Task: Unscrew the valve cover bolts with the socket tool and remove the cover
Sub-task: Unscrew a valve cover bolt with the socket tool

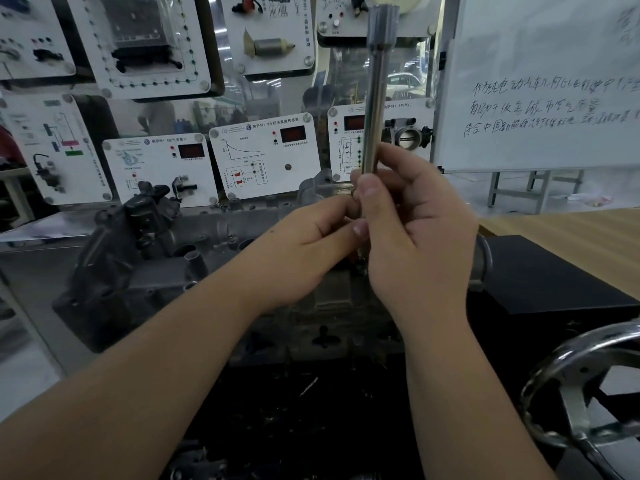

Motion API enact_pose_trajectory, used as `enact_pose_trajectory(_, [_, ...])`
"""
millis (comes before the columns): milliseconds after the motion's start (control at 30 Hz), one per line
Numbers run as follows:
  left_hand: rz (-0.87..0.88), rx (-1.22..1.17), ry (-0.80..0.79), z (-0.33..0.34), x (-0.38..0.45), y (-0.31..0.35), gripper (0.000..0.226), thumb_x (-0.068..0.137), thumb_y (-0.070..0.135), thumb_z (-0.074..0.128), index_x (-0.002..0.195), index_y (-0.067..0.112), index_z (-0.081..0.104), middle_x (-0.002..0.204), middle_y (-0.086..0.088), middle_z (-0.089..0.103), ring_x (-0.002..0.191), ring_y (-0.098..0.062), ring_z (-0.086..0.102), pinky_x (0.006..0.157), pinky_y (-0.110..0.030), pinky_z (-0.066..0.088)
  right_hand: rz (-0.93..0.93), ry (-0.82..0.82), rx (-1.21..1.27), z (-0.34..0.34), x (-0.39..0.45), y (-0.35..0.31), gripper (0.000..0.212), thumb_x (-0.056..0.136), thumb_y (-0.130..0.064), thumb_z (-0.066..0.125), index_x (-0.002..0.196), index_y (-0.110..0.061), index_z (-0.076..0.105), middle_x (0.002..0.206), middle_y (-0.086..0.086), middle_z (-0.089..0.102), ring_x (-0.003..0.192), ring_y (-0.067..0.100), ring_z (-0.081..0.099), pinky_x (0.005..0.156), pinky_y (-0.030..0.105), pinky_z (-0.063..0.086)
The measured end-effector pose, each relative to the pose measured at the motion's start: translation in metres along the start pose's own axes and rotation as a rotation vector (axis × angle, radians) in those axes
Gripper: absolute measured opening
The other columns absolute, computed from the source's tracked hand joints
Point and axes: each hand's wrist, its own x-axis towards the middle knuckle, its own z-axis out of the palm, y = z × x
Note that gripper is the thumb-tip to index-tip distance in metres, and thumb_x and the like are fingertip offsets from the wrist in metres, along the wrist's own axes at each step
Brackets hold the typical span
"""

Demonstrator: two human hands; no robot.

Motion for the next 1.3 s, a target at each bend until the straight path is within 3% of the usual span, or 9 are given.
enact_pose_trajectory(200, [0.024, -0.041, -0.025, 0.003, 0.002, 0.002, 0.029, 0.106, 0.034, 0.053, 0.133, 0.03, 0.061, 0.122, 0.009, 0.072, 0.117, -0.012, 0.068, 0.103, -0.045, 0.054, -0.036, -0.027, -0.054, 0.001, 0.002, -0.003, 0.03, 0.092, -0.037, 0.065, 0.122, -0.03, 0.066, 0.101, -0.017, 0.073, 0.096, 0.005, 0.07, 0.079, 0.023, 0.057])
enact_pose_trajectory(400, [0.005, -0.074, -0.015, 0.001, 0.001, 0.0, 0.038, 0.103, 0.036, 0.048, 0.127, 0.01, 0.063, 0.12, -0.01, 0.071, 0.117, -0.03, 0.065, 0.104, -0.055, 0.048, -0.073, -0.024, -0.093, -0.003, 0.002, -0.002, 0.025, 0.1, -0.025, 0.059, 0.121, -0.019, 0.072, 0.086, -0.02, 0.07, 0.078, -0.004, 0.067, 0.071, 0.01, 0.049])
enact_pose_trajectory(633, [0.037, -0.112, -0.039, 0.003, 0.002, 0.001, 0.027, 0.106, 0.023, 0.054, 0.133, 0.023, 0.063, 0.124, 0.006, 0.072, 0.119, -0.012, 0.067, 0.104, -0.036, 0.054, -0.081, -0.03, -0.123, -0.002, 0.001, -0.004, 0.035, 0.096, -0.032, 0.064, 0.125, -0.013, 0.068, 0.104, -0.012, 0.071, 0.096, 0.005, 0.068, 0.082, 0.025, 0.057])
enact_pose_trajectory(733, [0.037, -0.088, -0.02, 0.004, 0.001, 0.0, 0.028, 0.104, 0.033, 0.055, 0.129, 0.025, 0.064, 0.118, 0.0, 0.074, 0.113, -0.019, 0.069, 0.1, -0.046, 0.054, -0.098, 0.009, -0.159, -0.001, 0.001, -0.003, 0.031, 0.097, -0.027, 0.064, 0.122, -0.01, 0.072, 0.094, -0.006, 0.069, 0.085, 0.01, 0.066, 0.075, 0.03, 0.057])
enact_pose_trajectory(833, [0.027, -0.073, 0.006, 0.002, 0.0, 0.001, 0.029, 0.101, 0.042, 0.048, 0.118, 0.028, 0.068, 0.112, -0.001, 0.074, 0.11, -0.023, 0.069, 0.1, -0.054, 0.052, -0.091, -0.026, -0.138, -0.004, 0.002, -0.002, 0.028, 0.101, -0.021, 0.059, 0.122, -0.009, 0.072, 0.086, -0.009, 0.07, 0.081, 0.006, 0.066, 0.074, 0.019, 0.052])
enact_pose_trajectory(967, [0.034, -0.019, 0.012, 0.001, 0.001, 0.0, 0.031, 0.101, 0.042, 0.047, 0.113, 0.021, 0.067, 0.106, -0.01, 0.072, 0.102, -0.032, 0.066, 0.094, -0.057, 0.051, -0.03, -0.087, -0.02, -0.01, 0.003, -0.003, 0.035, 0.102, -0.016, 0.056, 0.137, -0.017, 0.06, 0.098, -0.012, 0.074, 0.084, 0.0, 0.07, 0.079, 0.015, 0.054])
enact_pose_trajectory(1033, [0.05, -0.039, -0.01, 0.002, 0.002, -0.002, 0.031, 0.104, 0.039, 0.048, 0.122, 0.022, 0.067, 0.114, -0.003, 0.073, 0.108, -0.023, 0.068, 0.098, -0.048, 0.053, -0.022, -0.124, -0.004, -0.009, 0.002, -0.004, 0.039, 0.1, -0.025, 0.058, 0.139, -0.02, 0.058, 0.106, -0.008, 0.074, 0.091, 0.006, 0.072, 0.079, 0.023, 0.057])
enact_pose_trajectory(1133, [0.078, -0.098, -0.041, 0.002, -0.001, 0.003, 0.027, 0.108, 0.029, 0.049, 0.129, 0.041, 0.061, 0.124, 0.019, 0.071, 0.12, -0.001, 0.064, 0.098, -0.018, 0.051, -0.049, -0.154, -0.08, -0.006, 0.001, -0.006, 0.04, 0.096, -0.034, 0.061, 0.132, -0.017, 0.062, 0.107, -0.01, 0.073, 0.099, 0.007, 0.07, 0.083, 0.021, 0.056])
enact_pose_trajectory(1300, [0.041, -0.048, -0.016, 0.0, -0.001, 0.001, 0.032, 0.102, 0.041, 0.048, 0.122, 0.025, 0.068, 0.115, 0.004, 0.074, 0.113, -0.017, 0.068, 0.101, -0.045, 0.053, -0.053, -0.044, -0.055, -0.004, -0.002, -0.003, 0.023, 0.099, -0.023, 0.062, 0.12, -0.031, 0.065, 0.095, -0.021, 0.073, 0.086, -0.001, 0.07, 0.078, 0.017, 0.055])
